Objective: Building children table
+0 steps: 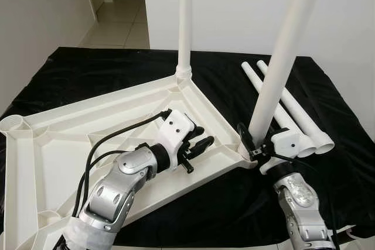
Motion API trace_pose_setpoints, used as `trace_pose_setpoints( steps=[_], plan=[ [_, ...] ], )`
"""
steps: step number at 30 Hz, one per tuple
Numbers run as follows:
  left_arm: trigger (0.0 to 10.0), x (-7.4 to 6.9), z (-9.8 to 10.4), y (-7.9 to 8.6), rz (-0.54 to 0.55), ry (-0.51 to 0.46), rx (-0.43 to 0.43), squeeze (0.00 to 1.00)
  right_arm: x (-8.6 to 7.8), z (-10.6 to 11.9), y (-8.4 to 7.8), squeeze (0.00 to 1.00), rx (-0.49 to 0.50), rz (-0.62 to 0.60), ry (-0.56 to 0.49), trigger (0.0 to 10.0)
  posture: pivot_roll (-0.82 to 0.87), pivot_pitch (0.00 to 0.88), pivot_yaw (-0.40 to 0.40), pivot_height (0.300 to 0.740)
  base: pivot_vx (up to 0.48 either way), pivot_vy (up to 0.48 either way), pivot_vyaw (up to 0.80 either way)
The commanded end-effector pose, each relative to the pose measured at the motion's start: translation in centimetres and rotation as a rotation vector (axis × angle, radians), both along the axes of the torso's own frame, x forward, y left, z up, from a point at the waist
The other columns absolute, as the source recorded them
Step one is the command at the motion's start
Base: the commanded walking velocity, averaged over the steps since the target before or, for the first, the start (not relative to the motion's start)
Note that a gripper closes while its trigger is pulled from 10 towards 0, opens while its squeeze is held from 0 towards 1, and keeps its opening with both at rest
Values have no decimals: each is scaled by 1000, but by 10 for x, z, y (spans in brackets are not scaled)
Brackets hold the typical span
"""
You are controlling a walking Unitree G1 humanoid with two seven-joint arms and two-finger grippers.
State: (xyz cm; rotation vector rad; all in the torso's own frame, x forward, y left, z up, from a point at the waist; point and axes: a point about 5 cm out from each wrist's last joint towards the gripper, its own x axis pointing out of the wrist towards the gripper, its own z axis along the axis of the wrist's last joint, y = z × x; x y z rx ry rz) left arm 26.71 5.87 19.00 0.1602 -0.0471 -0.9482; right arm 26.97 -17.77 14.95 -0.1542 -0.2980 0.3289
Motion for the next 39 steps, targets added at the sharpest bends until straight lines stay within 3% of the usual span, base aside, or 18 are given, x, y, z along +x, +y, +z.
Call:
trace_pose_setpoints(
  steps=[1,6,11,14,23,35,39],
  plan=[
    [10000,-1,2,-1,-9,-3,1,0,-5,-24,-3,0,-13,19,133,10000,-11,84,48,740,0,0,0],
    [10000,-1,2,-1,-10,-4,3,0,-4,-23,-13,0,48,52,159,10000,-9,83,48,740,0,0,0],
    [10000,-1,2,0,-8,-4,3,0,-2,-26,-20,0,104,6,181,10000,-7,82,47,740,0,0,0],
    [10000,-1,2,0,-5,-5,3,0,0,-31,-26,0,185,-28,212,10000,-5,81,47,740,0,0,0],
    [10000,-1,2,0,-6,-6,4,0,-1,-34,-26,0,235,-28,229,10000,-4,77,50,740,0,0,0],
    [10000,-2,2,-1,-17,-7,6,0,-4,-49,-31,0,467,-111,286,10000,-7,68,51,740,0,0,0],
    [10000,-2,2,-1,-19,-7,6,0,-3,-48,-29,0,446,-103,283,10000,-7,66,54,740,0,0,0]
  ],
)
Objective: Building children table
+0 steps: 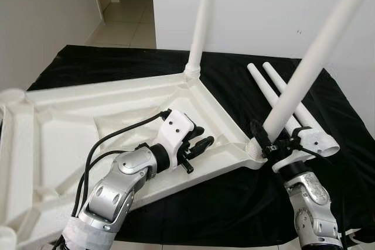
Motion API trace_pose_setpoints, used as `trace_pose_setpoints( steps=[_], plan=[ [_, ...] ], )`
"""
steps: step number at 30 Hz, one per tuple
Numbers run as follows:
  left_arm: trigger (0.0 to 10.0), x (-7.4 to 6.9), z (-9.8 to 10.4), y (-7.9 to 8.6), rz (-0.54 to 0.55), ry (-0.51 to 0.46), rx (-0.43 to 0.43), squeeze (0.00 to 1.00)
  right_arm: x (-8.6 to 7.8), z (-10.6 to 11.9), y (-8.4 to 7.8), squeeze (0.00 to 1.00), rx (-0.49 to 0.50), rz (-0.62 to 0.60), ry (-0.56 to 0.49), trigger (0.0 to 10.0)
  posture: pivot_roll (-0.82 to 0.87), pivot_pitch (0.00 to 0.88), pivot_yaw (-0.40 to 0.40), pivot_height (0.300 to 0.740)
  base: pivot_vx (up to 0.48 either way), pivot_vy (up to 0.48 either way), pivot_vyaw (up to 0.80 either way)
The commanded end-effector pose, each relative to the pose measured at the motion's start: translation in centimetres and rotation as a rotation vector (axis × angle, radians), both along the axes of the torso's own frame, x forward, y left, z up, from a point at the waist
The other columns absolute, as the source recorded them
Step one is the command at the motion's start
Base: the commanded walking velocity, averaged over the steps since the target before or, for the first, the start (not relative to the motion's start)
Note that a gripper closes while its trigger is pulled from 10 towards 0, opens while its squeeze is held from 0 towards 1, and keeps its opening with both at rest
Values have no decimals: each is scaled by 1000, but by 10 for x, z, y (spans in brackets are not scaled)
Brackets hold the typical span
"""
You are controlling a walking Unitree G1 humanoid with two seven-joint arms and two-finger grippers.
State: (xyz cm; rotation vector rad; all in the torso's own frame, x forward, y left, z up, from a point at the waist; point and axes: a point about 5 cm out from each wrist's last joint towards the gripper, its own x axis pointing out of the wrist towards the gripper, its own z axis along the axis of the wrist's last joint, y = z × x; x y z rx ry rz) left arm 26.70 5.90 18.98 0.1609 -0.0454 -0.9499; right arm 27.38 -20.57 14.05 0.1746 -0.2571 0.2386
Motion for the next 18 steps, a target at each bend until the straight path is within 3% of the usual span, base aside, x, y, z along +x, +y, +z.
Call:
trace_pose_setpoints(
  steps=[1,7,11,18],
  plan=[
    [10000,-2,2,-2,-17,-8,5,0,-7,-38,1,0,103,-21,192,10000,-8,67,55,740,0,0,0],
    [10000,-2,2,-2,-18,-8,6,0,-5,-27,8,0,-12,32,146,10000,-7,70,54,740,0,0,0],
    [10000,-2,2,-2,-18,-7,5,0,-4,-24,10,0,-36,44,133,10000,-5,72,53,740,0,0,0],
    [10000,-2,2,-1,-5,-4,0,0,-2,-12,19,0,-197,231,102,10000,-3,80,48,740,0,0,0]
  ],
)
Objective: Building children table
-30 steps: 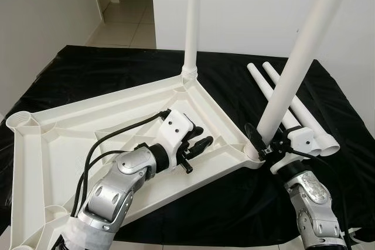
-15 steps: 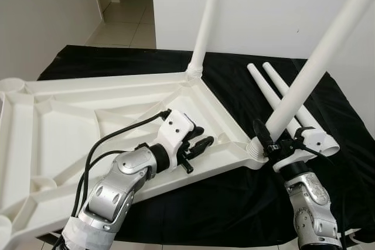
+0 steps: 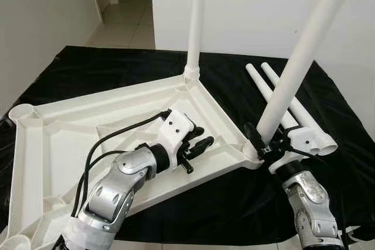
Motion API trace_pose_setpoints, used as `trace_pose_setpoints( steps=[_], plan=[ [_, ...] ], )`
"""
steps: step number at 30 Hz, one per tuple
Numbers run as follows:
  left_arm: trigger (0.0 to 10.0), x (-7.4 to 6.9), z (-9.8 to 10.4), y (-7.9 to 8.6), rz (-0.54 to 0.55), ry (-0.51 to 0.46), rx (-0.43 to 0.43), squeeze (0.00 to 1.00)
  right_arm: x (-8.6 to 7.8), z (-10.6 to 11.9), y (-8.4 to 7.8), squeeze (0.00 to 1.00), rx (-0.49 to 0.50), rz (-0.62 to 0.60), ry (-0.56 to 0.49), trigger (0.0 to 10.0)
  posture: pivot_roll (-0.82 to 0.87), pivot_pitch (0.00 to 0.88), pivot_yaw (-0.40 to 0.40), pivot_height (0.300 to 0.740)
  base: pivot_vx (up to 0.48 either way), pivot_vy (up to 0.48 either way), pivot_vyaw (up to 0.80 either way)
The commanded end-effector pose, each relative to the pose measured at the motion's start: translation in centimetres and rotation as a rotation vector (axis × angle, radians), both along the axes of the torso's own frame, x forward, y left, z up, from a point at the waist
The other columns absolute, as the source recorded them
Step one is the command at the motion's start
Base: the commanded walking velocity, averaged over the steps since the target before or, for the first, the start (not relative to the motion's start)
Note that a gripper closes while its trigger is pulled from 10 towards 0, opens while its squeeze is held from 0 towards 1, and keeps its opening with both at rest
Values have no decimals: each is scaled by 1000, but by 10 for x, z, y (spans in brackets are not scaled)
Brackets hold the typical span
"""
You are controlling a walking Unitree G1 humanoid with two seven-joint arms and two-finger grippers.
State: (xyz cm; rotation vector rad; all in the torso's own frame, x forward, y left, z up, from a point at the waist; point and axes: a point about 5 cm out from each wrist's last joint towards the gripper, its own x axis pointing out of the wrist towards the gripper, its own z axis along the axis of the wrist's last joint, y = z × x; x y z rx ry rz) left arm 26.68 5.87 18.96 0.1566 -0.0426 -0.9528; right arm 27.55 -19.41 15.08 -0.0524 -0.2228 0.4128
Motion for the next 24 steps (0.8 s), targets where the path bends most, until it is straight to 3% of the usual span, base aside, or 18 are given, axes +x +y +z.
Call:
trace_pose_setpoints(
  steps=[1,8,11,18,24],
  plan=[
    [10000,-2,3,0,-2,-8,2,0,-4,-22,8,0,40,71,125,10000,-3,80,48,740,0,0,0],
    [10000,-2,3,0,-2,-6,1,0,-3,-16,2,0,-164,255,123,10000,-5,88,52,740,0,0,0],
    [10000,-2,4,0,0,-7,1,0,0,-14,-1,0,-196,250,113,10000,-1,90,48,740,0,0,0],
    [10000,-3,3,1,8,-5,-1,0,1,-12,-1,0,-196,254,98,10000,1,90,47,740,0,0,0],
    [10000,-3,3,1,6,0,0,0,-5,-15,-4,0,-103,319,148,10000,0,90,51,740,0,0,0]
  ],
)
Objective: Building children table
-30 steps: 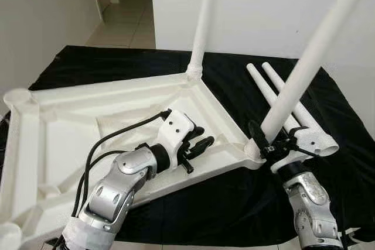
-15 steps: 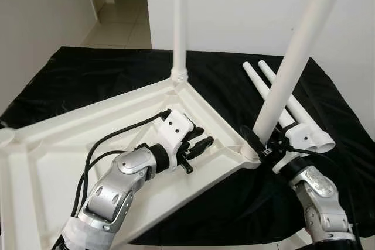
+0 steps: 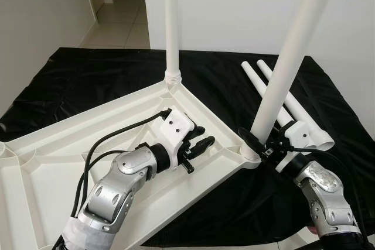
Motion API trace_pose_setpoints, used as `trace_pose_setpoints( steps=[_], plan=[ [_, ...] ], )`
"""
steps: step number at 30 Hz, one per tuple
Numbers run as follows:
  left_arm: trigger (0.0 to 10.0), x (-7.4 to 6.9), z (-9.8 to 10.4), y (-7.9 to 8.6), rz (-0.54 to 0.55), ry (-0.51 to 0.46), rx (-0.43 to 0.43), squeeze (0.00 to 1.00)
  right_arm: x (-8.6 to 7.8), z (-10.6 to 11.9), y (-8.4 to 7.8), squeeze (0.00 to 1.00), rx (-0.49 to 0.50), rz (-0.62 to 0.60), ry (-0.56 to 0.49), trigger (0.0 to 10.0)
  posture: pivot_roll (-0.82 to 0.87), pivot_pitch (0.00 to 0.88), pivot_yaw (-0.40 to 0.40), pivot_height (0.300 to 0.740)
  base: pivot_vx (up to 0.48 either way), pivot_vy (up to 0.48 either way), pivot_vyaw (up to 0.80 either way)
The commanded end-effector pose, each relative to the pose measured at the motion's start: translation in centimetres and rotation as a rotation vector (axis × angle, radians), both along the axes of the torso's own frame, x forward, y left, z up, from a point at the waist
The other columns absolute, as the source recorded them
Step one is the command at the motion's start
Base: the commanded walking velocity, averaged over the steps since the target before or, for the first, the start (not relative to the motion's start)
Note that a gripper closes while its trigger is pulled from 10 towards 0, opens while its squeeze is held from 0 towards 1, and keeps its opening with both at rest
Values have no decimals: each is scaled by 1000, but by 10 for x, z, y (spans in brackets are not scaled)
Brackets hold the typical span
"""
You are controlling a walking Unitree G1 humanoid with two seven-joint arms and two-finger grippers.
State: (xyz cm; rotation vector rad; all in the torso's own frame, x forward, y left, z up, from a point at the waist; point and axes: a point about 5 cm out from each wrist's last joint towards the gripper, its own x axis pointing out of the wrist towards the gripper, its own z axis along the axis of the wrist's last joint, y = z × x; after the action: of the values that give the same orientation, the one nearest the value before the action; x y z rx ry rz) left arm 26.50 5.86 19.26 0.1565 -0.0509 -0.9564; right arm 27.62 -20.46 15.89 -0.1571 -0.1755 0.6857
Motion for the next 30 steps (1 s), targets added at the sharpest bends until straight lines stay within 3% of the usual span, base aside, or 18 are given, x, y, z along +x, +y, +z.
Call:
trace_pose_setpoints(
  steps=[1,5,8,12,14,17,21,24,29,30],
  plan=[
    [10000,-1,0,1,10,6,6,0,-9,-24,6,0,6,89,141,10000,1,90,54,740,0,0,0],
    [10000,-1,-1,2,8,8,8,0,-10,-22,-2,0,-22,119,149,10000,0,90,58,740,0,0,0],
    [10000,-2,-1,2,4,10,10,0,-4,-9,-12,0,-104,84,75,10000,1,90,59,740,0,0,0],
    [10000,-2,-1,2,4,10,10,0,-3,-6,-13,0,-128,70,58,10000,1,90,59,740,0,0,0],
    [10000,-2,0,2,4,10,8,0,7,7,-11,0,-258,-15,-69,10000,-1,89,60,740,0,0,0],
    [10000,-2,0,1,5,10,8,0,10,12,-10,0,-279,-35,-106,10000,0,89,61,740,0,0,0],
    [10000,-2,0,1,3,12,6,0,13,26,-10,0,-228,-77,-174,10000,-1,89,62,740,0,0,0],
    [10000,-2,0,1,4,13,5,0,18,29,-17,0,-68,-137,-135,10000,2,91,64,740,0,0,0],
    [10000,-2,0,1,3,13,7,0,21,27,-21,0,52,-189,-100,10000,2,91,64,740,0,0,0],
    [10000,-2,0,2,6,13,9,0,22,26,-25,0,233,-240,-57,10000,7,92,63,740,0,0,0]
  ],
)
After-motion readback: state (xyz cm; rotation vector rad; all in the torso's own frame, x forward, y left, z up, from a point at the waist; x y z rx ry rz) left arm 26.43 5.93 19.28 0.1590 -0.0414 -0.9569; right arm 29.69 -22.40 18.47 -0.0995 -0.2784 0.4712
